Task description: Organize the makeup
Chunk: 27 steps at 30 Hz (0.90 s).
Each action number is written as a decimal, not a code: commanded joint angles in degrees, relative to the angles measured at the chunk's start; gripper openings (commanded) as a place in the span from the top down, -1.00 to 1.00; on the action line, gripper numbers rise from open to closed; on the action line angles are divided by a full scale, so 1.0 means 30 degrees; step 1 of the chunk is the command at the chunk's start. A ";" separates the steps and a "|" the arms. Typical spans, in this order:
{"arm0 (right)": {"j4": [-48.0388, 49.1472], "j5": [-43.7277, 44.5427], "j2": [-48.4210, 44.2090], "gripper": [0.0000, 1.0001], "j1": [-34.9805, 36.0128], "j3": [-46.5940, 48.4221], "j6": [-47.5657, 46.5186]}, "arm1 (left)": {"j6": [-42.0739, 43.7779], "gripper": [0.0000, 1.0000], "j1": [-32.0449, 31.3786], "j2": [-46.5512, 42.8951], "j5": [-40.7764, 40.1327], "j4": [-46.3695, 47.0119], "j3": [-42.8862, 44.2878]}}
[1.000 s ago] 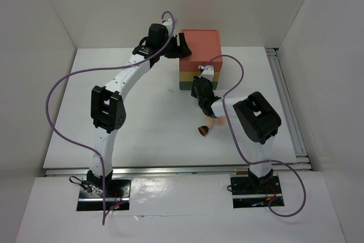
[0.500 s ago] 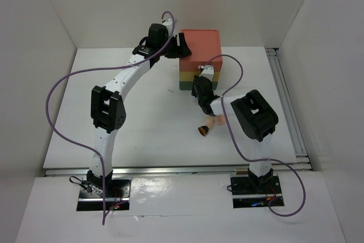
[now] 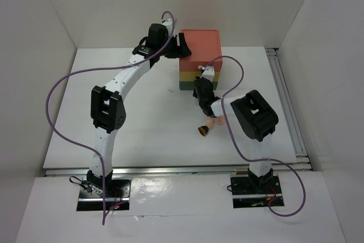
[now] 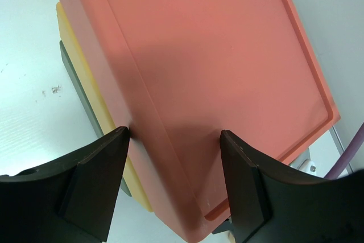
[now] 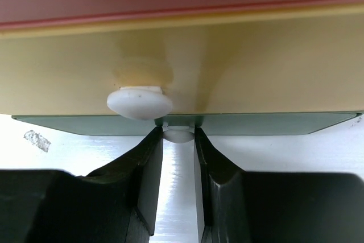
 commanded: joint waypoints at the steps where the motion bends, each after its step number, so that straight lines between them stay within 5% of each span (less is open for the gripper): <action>1: 0.2163 0.0286 -0.1023 0.88 -0.0265 -0.0587 -0.0067 | 0.1012 -0.52 -0.0381 0.0593 0.0131 -0.4670 -0.1092; 11: 0.2544 0.0110 -0.3747 1.00 0.1871 -0.4951 0.0428 | 0.1012 -0.52 -0.0381 0.0593 -0.0074 -0.4670 -0.1092; 21: -0.1437 0.1544 -0.7437 0.99 0.5038 -0.7737 0.3769 | 0.0836 -0.52 -0.0381 0.0593 0.0102 -0.4670 -0.1297; 26: -0.3692 0.1956 -0.8464 -0.22 0.5827 -0.6777 0.2749 | 0.0660 -0.63 -0.0381 0.0009 -0.0248 -0.4670 -0.1473; 27: -0.4161 0.1956 -0.8641 -0.26 0.5829 -0.6394 0.2513 | 0.0660 -0.67 -0.0381 -0.0225 -0.0249 -0.4670 -0.1299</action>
